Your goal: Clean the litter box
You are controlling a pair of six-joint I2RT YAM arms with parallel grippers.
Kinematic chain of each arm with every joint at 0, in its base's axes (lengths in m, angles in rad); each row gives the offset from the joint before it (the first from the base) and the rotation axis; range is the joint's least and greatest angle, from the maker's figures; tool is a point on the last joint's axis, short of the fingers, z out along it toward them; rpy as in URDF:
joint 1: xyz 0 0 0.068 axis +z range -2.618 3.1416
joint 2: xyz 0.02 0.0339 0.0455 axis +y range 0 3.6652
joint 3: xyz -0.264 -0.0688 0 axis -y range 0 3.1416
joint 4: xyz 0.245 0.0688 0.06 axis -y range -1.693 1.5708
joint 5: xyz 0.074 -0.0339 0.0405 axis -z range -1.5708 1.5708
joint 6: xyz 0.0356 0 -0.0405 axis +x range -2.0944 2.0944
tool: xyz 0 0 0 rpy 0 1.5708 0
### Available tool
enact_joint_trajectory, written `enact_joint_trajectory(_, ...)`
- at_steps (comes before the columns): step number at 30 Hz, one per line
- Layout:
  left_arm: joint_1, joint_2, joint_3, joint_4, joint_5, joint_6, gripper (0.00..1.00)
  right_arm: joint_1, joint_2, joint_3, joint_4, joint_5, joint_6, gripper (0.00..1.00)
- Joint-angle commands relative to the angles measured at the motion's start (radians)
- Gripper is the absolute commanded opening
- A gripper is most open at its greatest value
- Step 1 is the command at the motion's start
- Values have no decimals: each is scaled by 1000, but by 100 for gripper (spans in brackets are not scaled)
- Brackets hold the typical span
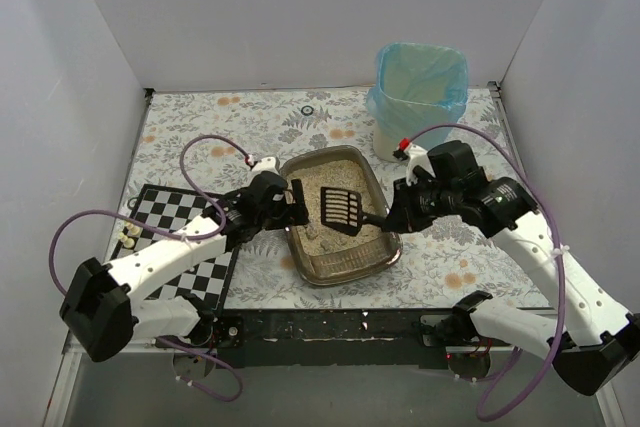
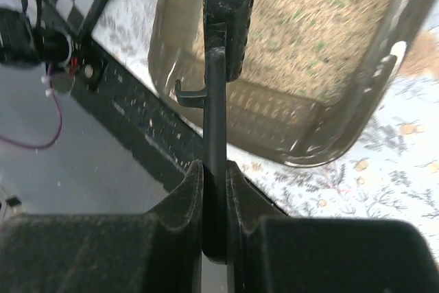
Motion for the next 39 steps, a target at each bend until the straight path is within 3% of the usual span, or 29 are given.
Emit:
enact_joint_trajectory(1,-4,-124,54,-179,-240,-231,98,87,24,-51,-56,-59,-14,1)
enact_joint_trajectory(7,-2,-218,26,-215,-259,-310,98,177,140,-28,6,-71,-17,1)
enact_joint_trajectory(10,-4,-234,-15,-169,-216,-296,98,187,208,-22,53,-155,-73,1)
enact_joint_trajectory(14,-2,-199,-24,-146,-178,-298,98,187,346,70,-19,-11,-66,1)
enact_joint_trajectory(18,-4,-170,-21,-129,-170,-287,98,187,435,119,-19,7,-95,1)
enact_joint_trajectory(21,-2,-162,-23,-112,-158,-275,98,185,507,197,-71,152,-84,1)
enact_joint_trajectory(25,-2,-165,-30,-101,-158,-272,98,185,570,332,-154,488,-46,1)
enact_joint_trajectory(28,-2,-175,-38,-95,-158,-272,98,182,595,419,-203,576,-46,1)
enact_joint_trajectory(31,-2,-182,-46,-88,-158,-267,98,182,575,444,-192,480,-72,1)
enact_joint_trajectory(39,-2,-181,-54,-78,-142,-252,98,183,408,227,-54,-78,-244,1)
